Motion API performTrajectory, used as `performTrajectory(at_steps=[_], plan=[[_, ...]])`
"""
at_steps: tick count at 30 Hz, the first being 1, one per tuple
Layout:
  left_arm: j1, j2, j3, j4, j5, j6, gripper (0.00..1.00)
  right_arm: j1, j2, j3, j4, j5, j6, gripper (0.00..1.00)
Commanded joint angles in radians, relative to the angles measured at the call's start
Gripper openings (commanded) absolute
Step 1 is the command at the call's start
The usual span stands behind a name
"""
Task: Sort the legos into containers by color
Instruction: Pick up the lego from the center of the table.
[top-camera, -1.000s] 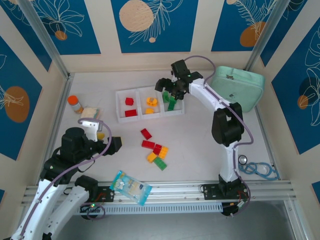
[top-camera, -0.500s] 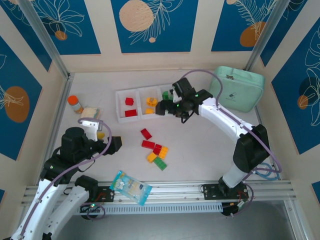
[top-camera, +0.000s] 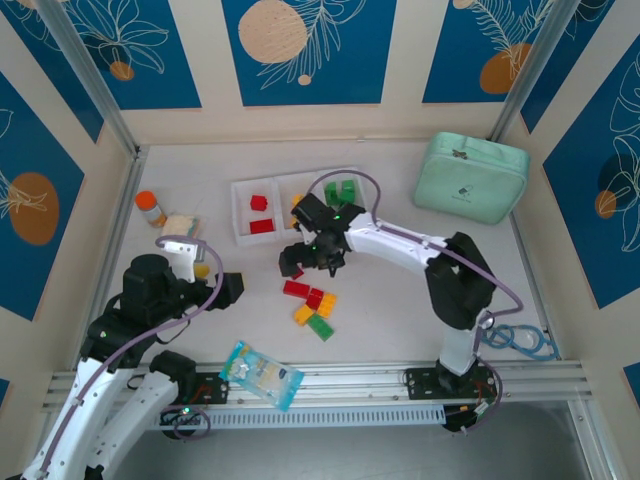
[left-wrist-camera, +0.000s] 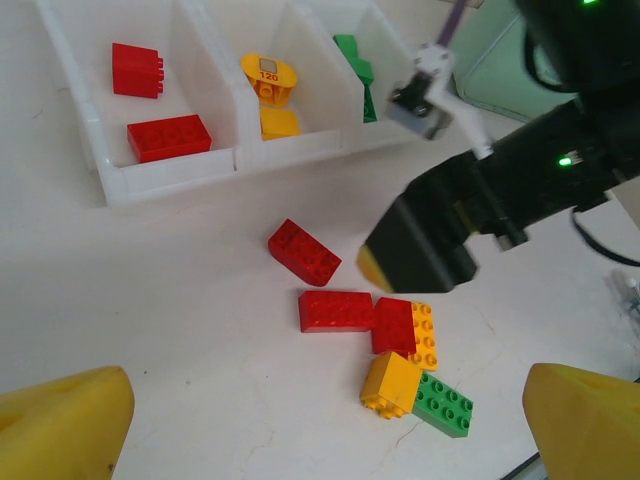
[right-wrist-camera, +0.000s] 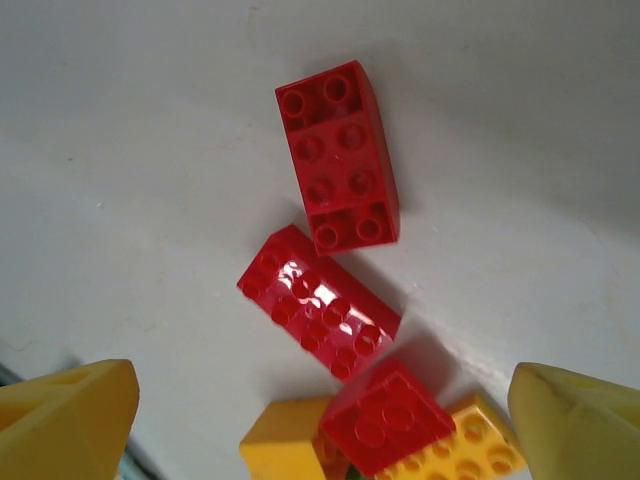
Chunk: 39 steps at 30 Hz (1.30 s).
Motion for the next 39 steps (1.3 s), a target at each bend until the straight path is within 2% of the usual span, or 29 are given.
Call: performTrajectory(at_steps=[1,9,24,31,39], plan=[[0.016,-0.008,-0.011,0.019,0.02,0.015,0.99,0.032,0.071,0.082,-0.06,0.055,-0.035,0.95],[0.015,-0.002,-0.012,0.02,0.032,0.017,0.99,0.058,0.241,0.238,-0.156,0.127,-0.107,0.93],[0.016,-0.005,-0.012,0.022,0.032,0.017,0.99,0.066,0.432,0.467,-0.304,0.231,-0.146,0.7],[0.016,-0.008,-0.012,0.022,0.032,0.017,0.99,0.081,0.474,0.516,-0.328,0.256,-0.16,0.66],[0.015,-0.011,-0.012,0.023,0.034,0.019,0.99,0.104,0.511,0.562,-0.356,0.277,-0.179,0.44]])
